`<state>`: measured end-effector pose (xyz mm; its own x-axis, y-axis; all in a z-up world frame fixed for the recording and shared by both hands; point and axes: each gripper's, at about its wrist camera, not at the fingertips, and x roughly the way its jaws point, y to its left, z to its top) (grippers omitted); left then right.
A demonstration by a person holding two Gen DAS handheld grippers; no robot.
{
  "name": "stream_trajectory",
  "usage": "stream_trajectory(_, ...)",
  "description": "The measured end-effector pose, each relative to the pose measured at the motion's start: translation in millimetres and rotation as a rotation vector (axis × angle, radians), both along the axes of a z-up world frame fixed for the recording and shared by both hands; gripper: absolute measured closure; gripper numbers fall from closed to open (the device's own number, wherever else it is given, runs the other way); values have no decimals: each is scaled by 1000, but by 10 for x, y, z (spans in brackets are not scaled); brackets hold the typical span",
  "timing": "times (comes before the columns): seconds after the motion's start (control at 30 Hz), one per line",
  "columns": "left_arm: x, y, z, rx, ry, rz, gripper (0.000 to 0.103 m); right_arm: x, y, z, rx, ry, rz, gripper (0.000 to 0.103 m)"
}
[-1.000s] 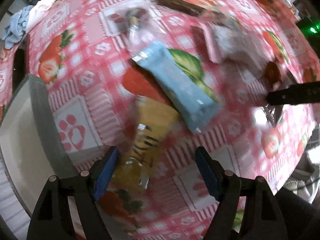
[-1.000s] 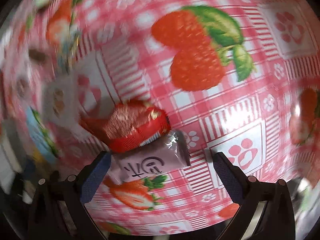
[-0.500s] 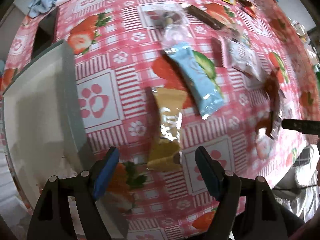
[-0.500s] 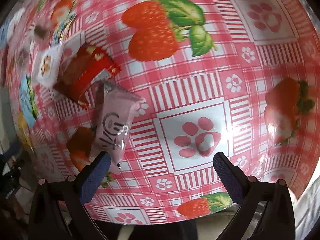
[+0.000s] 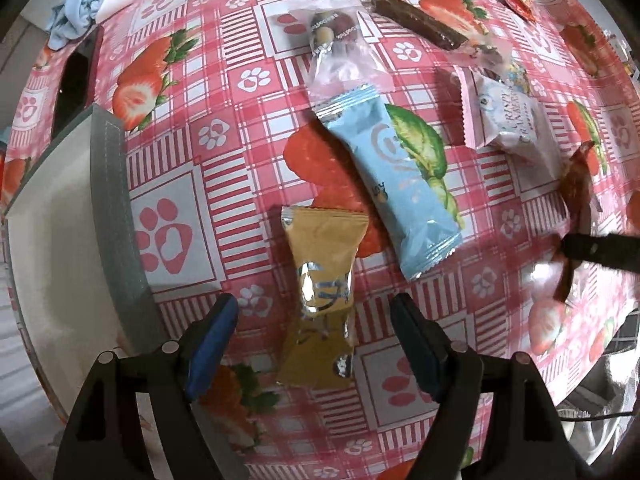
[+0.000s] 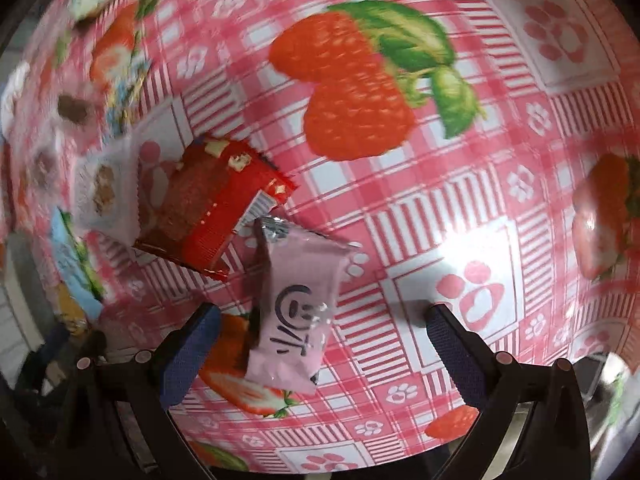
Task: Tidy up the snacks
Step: 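Grasp the gold snack bar with the left tool while the right tool grasps the pink bar, then carry the gold and pink bars into the white tray and release both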
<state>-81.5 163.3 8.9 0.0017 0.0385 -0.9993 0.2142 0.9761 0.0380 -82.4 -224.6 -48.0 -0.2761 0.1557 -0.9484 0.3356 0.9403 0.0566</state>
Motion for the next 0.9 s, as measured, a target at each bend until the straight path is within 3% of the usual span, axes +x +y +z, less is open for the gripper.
stream_trajectory(0.13, 8, -23, -100, -4, 2, 11, 19, 58, 102, -15, -13, -11, -9, 0)
stream_trajectory(0.27, 48, -8, -199, -3, 13, 44, 12, -20, 105, -8, -1, 16, -2, 0)
stream_trajectory(0.4, 45, 21, -182, -1, 25, 32, 18, -3, 177, -168, 18, 33, 46, 2)
stream_trajectory(0.5, 56, -80, -156, -18, 28, 4, 35, -7, 377, -22, 0, -23, 154, 21)
stream_trajectory(0.53, 56, -109, -149, -24, 29, -5, 40, -31, 456, 3, 0, -39, 183, 36)
stream_trajectory(0.57, 55, -136, -140, -26, 28, -13, 51, -43, 531, 28, 1, -54, 214, 46)
stream_trajectory(0.6, 53, -151, -127, -27, 25, -17, 66, -40, 584, 70, 8, -69, 248, 67)
stream_trajectory(0.63, 67, -187, -132, -32, 28, -17, 73, -47, 627, 91, 35, -74, 267, 75)
stream_trajectory(0.7, 64, -156, -123, -58, 38, 0, 79, -55, 654, 98, 73, -79, 263, 76)
stream_trajectory(0.9, -112, 46, 63, -96, 5, 34, 79, -127, 783, 319, 172, -123, 291, 77)
